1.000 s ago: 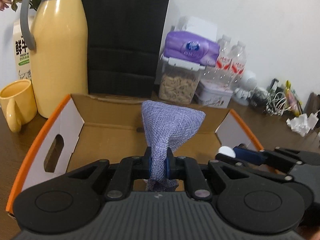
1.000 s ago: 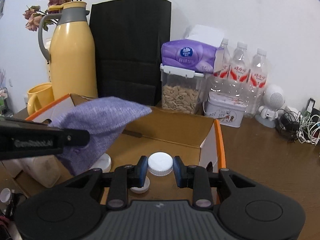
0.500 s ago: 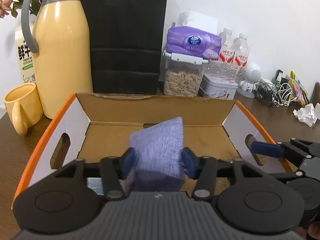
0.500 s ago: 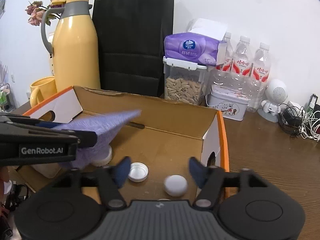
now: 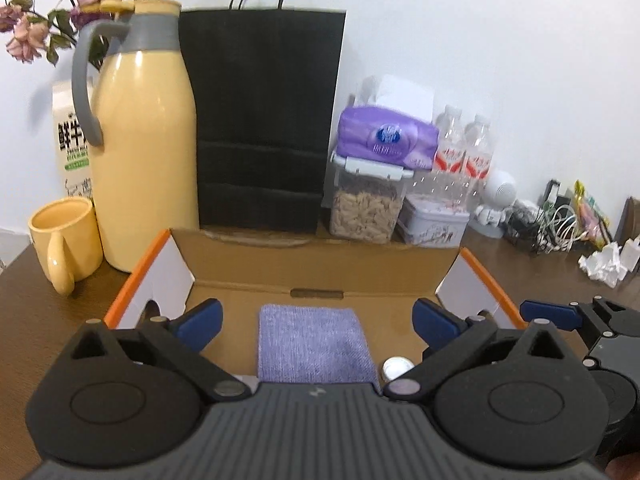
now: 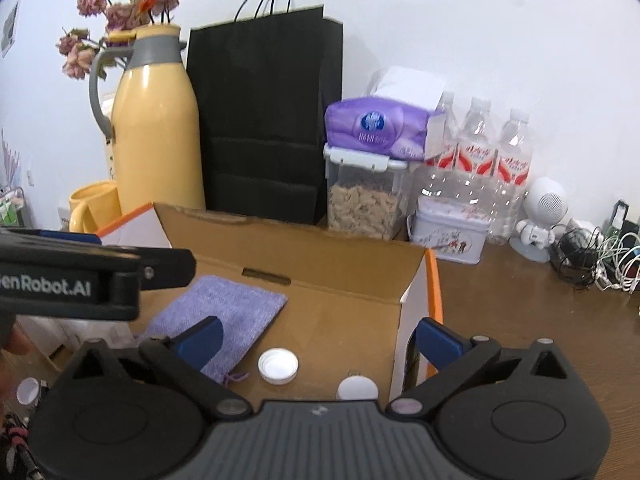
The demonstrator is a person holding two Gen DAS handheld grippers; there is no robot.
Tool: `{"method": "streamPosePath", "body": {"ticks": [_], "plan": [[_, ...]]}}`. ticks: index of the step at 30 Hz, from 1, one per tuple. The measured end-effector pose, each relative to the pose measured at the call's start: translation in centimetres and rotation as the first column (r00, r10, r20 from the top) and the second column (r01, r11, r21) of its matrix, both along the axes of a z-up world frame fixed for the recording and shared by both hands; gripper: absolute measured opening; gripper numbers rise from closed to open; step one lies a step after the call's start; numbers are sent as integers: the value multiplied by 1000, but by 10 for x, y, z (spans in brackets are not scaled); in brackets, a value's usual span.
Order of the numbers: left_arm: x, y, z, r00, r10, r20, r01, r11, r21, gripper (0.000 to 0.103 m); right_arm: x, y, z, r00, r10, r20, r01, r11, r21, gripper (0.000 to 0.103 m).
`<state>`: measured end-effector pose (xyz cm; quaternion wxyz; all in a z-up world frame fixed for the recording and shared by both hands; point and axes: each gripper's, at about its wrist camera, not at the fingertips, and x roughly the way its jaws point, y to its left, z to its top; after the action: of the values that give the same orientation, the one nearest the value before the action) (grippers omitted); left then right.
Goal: Organize objects
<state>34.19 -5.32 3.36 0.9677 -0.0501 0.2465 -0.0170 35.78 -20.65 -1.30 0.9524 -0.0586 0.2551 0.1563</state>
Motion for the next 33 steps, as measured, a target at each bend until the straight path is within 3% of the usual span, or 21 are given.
{"method": "streamPosePath", "body": {"ticks": [9, 16, 25, 33], "plan": [[-45, 6, 33, 991, -22, 132, 24, 1000, -12, 103, -35, -9, 31, 993, -7, 115, 7, 1000, 7, 103], [-89, 11, 47, 983, -54, 175, 55, 998, 0, 103, -83, -14, 45, 986, -6, 165, 5, 1000, 9, 103], [-150, 25, 33, 987, -49, 153, 51, 999, -9, 103, -155, -19, 38, 986, 10, 167, -16, 999, 31, 103], [-196, 45, 3, 999, -12, 50, 12, 1000, 9, 103, -208, -27, 13, 997, 10, 79, -16, 997, 78, 103]]}}
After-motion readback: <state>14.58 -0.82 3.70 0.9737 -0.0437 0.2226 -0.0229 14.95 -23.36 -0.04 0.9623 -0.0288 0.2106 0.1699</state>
